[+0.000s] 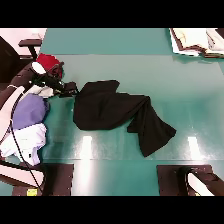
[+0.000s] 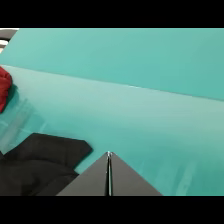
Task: Fold the shirts.
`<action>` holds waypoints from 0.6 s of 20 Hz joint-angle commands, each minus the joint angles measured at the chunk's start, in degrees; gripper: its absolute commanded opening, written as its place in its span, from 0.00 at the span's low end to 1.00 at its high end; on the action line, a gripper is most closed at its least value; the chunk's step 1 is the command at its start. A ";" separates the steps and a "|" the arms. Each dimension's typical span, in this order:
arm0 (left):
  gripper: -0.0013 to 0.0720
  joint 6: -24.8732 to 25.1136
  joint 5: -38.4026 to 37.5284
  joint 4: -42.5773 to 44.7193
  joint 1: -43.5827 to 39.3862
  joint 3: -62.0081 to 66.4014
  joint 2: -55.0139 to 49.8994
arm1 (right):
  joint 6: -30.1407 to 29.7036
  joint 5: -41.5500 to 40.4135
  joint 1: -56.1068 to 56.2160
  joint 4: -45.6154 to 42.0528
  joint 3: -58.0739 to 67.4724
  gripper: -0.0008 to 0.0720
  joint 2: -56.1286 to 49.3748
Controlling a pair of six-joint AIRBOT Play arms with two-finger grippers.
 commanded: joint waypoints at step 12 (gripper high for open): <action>0.05 -0.02 -3.91 -0.11 -3.26 6.12 -0.68 | 0.00 8.85 -0.15 -2.27 -2.49 0.03 0.13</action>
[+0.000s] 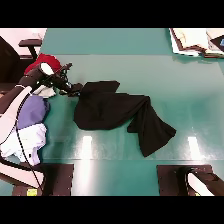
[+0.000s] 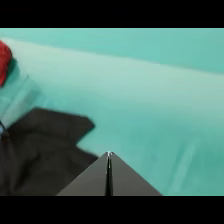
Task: Fold the shirts.
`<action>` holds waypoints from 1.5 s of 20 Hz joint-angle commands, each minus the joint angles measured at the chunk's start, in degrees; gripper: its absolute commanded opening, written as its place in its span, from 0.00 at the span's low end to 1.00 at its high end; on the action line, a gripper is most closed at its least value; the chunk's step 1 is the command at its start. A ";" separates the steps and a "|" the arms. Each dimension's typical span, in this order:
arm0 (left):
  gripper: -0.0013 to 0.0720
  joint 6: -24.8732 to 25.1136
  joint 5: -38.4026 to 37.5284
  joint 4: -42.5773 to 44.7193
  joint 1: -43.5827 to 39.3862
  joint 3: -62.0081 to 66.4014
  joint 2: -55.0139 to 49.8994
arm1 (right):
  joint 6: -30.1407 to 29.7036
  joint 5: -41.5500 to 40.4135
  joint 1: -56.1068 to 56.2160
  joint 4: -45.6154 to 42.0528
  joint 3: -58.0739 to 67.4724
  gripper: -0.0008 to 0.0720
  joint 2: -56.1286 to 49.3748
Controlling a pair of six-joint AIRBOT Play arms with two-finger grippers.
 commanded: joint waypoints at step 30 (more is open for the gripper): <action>0.05 -1.77 -0.83 12.46 0.11 22.64 22.82 | -0.50 -5.40 -3.52 -5.03 -20.50 0.03 -3.02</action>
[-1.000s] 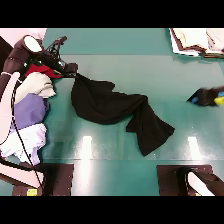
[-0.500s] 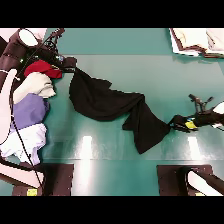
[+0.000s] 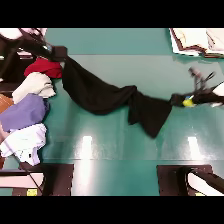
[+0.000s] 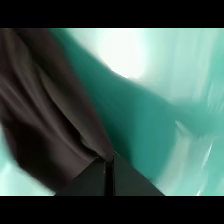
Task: Fold the shirts.
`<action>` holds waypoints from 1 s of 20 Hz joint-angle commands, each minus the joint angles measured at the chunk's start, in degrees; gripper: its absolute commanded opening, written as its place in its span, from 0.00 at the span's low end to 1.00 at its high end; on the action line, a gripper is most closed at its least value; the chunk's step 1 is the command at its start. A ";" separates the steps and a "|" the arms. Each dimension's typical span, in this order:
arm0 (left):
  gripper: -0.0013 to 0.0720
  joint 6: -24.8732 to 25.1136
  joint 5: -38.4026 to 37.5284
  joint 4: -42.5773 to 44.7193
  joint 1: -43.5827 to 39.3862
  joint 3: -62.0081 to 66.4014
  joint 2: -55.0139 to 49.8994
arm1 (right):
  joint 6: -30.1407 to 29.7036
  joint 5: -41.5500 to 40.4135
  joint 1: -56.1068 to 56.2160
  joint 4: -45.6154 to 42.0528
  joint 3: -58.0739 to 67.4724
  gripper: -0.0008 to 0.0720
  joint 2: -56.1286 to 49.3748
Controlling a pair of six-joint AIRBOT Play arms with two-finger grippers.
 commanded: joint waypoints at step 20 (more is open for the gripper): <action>0.05 -0.94 13.03 4.87 0.02 0.04 15.02 | 12.48 26.99 -6.12 -3.34 21.62 0.03 6.88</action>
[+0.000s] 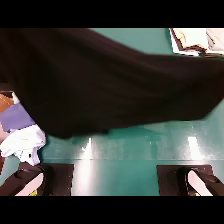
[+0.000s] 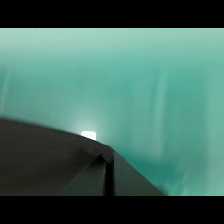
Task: Fold the shirts.
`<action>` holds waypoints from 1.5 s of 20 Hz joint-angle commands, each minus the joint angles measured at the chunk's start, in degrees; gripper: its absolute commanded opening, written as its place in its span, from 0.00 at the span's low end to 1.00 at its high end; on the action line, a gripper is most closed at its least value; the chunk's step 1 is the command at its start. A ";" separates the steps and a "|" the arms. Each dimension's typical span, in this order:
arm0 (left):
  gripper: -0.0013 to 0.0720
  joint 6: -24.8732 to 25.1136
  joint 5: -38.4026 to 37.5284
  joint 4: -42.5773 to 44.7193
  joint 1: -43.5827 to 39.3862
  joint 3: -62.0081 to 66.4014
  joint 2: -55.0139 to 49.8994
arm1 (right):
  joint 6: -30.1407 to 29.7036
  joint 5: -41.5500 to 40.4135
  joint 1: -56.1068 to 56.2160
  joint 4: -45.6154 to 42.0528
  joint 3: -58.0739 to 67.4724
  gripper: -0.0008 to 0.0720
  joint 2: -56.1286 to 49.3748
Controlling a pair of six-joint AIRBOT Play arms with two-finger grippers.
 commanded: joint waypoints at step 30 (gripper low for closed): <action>0.75 2.69 -5.46 -12.07 13.25 -63.60 -7.56 | -4.35 -7.54 6.01 5.05 -26.69 0.54 -11.98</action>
